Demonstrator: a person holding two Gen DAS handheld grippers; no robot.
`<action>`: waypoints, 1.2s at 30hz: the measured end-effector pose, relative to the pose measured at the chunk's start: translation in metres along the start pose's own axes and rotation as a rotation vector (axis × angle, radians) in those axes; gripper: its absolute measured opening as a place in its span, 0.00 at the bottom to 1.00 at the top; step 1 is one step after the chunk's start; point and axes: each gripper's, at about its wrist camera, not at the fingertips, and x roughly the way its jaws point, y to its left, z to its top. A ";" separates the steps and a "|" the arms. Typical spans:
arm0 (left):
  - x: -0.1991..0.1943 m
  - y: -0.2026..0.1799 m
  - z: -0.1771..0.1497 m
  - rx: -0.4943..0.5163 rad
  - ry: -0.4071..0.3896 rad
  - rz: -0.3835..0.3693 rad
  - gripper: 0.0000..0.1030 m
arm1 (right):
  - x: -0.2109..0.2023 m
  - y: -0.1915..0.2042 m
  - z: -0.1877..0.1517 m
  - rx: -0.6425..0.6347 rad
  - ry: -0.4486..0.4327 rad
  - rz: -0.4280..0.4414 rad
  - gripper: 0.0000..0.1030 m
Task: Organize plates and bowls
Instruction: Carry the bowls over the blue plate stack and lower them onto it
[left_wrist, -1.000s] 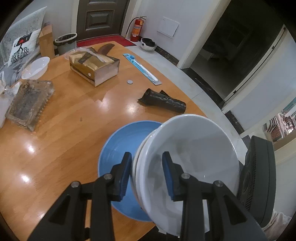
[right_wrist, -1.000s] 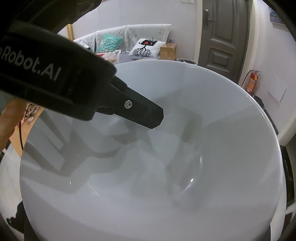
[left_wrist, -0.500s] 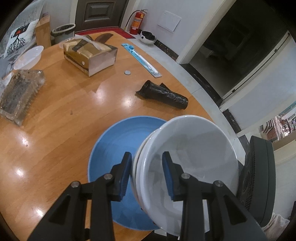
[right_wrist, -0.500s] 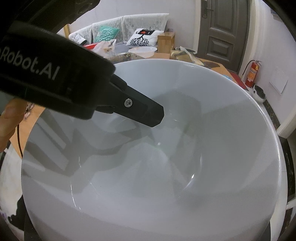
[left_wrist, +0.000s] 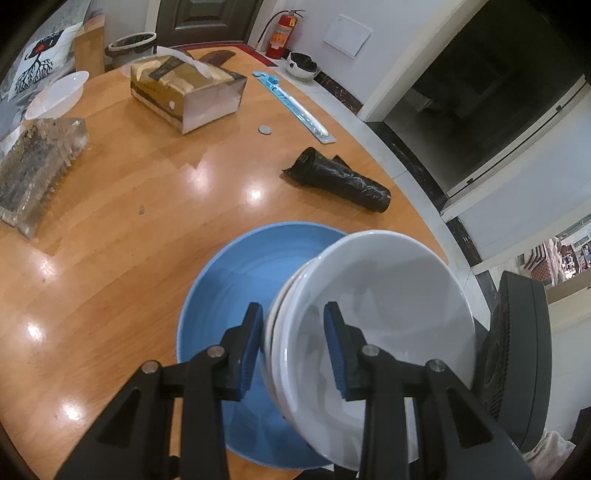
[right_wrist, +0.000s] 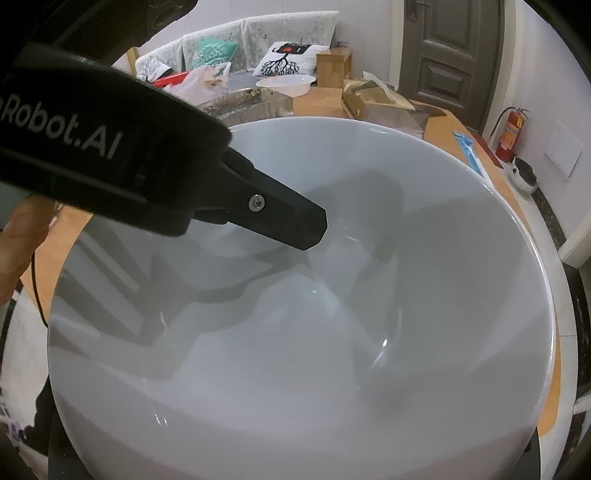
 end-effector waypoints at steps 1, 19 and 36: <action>0.001 0.001 0.000 -0.001 0.001 -0.001 0.28 | 0.002 -0.002 -0.001 0.002 0.002 0.001 0.99; 0.002 0.002 -0.001 -0.014 -0.010 0.011 0.28 | 0.010 -0.009 0.001 0.010 0.015 0.011 0.99; -0.015 -0.009 -0.008 0.000 -0.025 0.056 0.39 | -0.005 -0.010 -0.004 0.008 0.003 -0.022 0.99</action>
